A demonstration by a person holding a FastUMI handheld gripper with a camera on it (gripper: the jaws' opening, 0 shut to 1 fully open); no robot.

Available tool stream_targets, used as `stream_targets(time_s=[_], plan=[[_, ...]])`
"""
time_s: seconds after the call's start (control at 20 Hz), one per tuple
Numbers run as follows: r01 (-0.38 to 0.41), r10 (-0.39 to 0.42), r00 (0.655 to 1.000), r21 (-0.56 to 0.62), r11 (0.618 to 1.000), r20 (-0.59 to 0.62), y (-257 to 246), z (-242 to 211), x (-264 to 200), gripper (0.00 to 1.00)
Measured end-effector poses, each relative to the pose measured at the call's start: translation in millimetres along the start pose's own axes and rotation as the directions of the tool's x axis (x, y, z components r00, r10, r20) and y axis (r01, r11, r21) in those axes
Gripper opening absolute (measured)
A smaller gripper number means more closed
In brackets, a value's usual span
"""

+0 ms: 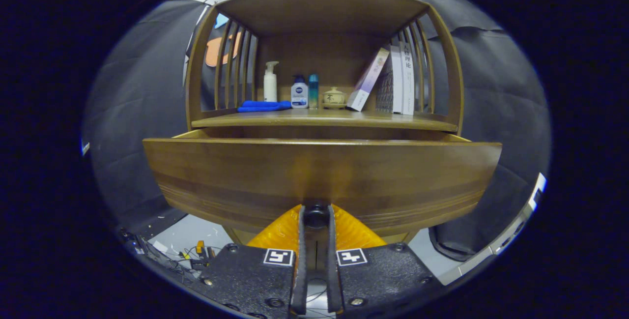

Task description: Pull open the drawer, take out the items inside it, and place them on the countertop above the cabinet.

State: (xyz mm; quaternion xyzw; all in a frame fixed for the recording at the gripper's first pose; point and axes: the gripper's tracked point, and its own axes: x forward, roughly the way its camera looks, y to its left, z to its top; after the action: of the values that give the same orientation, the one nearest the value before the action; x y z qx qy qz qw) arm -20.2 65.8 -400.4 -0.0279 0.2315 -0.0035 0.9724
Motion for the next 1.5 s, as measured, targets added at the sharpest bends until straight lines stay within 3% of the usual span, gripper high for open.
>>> stream_targets(time_s=[0.65, 0.95, 1.05, 1.25, 1.5], plan=[[-0.015, 0.015, 1.000, -0.030, 0.999, -0.005, 6, -23, -45, 0.19], [-0.055, 0.052, 0.996, -0.041, 0.998, -0.071, 7, -27, -54, 0.20], [-0.099, 0.094, 0.988, -0.030, 0.995, -0.126, 6, -26, -59, 0.28], [-0.161, 0.155, 0.980, -0.038, 0.986, -0.125, 0, 9, -84, 0.39], [-0.309, 0.302, 0.941, -0.019, 0.951, -0.151, 31, 60, -92, 0.73]])
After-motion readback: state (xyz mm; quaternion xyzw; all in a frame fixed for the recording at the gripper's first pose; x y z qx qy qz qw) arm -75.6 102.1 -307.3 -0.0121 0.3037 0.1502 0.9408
